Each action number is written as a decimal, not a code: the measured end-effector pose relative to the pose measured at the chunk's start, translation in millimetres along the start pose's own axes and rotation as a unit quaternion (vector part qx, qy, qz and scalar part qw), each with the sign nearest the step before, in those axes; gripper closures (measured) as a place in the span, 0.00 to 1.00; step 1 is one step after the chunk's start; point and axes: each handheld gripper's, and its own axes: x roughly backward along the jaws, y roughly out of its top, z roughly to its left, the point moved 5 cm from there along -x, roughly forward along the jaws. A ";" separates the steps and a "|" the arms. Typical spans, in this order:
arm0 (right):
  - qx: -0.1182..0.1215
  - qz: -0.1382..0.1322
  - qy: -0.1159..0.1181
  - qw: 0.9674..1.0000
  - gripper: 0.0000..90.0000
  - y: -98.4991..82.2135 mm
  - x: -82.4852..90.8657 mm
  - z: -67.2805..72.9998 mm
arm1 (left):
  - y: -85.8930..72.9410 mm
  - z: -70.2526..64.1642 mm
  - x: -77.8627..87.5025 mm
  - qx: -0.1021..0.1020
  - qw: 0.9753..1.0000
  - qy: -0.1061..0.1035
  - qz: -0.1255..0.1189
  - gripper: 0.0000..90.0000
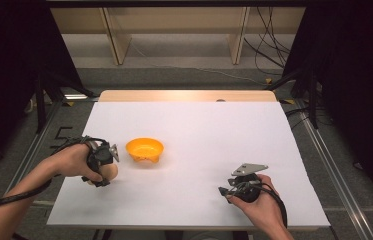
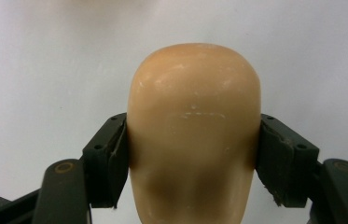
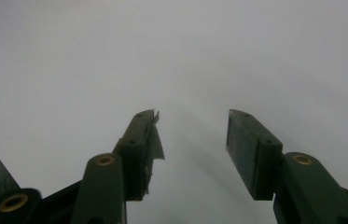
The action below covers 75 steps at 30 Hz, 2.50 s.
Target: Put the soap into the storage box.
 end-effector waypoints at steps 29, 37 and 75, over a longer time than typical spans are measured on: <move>0.000 0.000 0.000 1.000 0.59 -0.2 0.1 -0.3 | 14.8 6.2 6.3 -0.012 1.000 0.003 -0.013 0.36; 0.001 -0.001 0.000 1.000 0.59 -0.1 -0.3 -0.1 | 20.0 8.7 8.3 -0.012 1.000 0.003 -0.018 0.36; -0.003 -0.006 0.001 1.000 0.59 0.4 -2.3 0.7 | 38.0 13.4 13.0 -0.036 0.999 0.000 -0.028 0.36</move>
